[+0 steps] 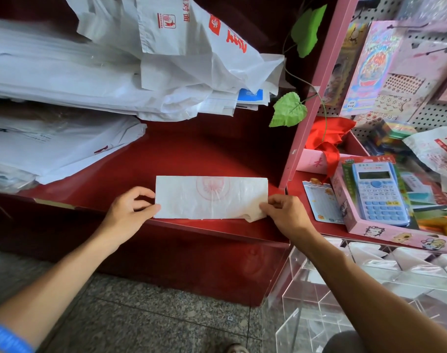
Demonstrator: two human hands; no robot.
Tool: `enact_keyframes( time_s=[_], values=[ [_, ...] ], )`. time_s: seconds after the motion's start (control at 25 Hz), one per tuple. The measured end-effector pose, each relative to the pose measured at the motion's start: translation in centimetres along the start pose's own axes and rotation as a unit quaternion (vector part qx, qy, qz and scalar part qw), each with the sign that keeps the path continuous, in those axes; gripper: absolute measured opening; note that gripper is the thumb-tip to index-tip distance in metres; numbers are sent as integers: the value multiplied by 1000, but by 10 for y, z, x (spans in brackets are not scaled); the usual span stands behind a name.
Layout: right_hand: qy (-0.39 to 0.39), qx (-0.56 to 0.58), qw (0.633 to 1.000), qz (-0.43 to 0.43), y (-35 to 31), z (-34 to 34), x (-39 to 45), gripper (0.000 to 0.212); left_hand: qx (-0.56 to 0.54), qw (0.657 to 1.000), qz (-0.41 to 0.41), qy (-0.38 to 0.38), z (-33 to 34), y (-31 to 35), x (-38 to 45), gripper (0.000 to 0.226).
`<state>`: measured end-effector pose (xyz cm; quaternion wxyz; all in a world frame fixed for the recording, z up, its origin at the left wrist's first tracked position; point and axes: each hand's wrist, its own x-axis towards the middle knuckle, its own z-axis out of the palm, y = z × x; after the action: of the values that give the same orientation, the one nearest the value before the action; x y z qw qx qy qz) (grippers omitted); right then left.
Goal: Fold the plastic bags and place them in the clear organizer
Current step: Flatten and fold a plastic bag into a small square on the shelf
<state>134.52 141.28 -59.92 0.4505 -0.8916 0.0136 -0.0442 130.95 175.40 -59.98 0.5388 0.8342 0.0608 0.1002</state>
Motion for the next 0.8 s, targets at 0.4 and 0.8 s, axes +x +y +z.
enact_keyframes(
  time_s=[0.4, 0.8],
  values=[
    [-61, 0, 998, -5, -3, 1, 2, 37, 120, 990, 10, -73, -4, 0, -1, 32],
    [-17, 222, 975, -21, -23, -3, 1, 16, -172, 985, -3, 15, 0, 23, 8, 12]
  ],
)
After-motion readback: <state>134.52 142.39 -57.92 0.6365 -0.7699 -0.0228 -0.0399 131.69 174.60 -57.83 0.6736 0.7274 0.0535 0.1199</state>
